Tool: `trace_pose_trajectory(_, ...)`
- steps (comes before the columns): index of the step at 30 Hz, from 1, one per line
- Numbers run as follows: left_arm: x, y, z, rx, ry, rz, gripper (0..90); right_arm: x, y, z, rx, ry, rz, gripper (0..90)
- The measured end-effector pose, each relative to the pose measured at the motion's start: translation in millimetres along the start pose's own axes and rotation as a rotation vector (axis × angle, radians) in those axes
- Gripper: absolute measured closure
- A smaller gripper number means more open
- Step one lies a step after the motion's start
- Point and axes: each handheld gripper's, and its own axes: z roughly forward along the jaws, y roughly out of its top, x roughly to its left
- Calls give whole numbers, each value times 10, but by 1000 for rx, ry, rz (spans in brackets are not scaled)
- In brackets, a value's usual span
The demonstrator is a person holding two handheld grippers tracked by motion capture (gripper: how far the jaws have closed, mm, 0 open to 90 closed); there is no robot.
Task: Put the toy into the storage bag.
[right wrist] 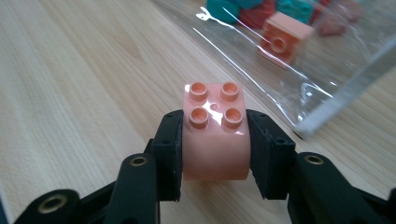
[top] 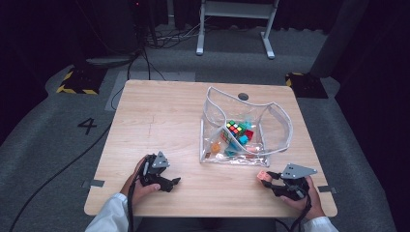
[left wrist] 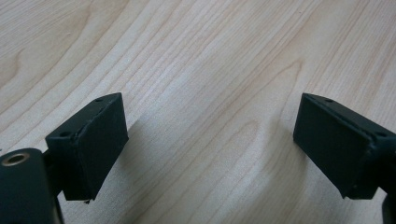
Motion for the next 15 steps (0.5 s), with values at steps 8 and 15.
trace_pose_trajectory(8, 0, 0, 0, 0, 0, 0, 101, -201, -85, -171, -12, -38, 34, 589)
trace_pose_trajectory(15, -2, -1, 2, -2, -1, -4, 101, -371, -121, -301, -31, -73, 66, 589)
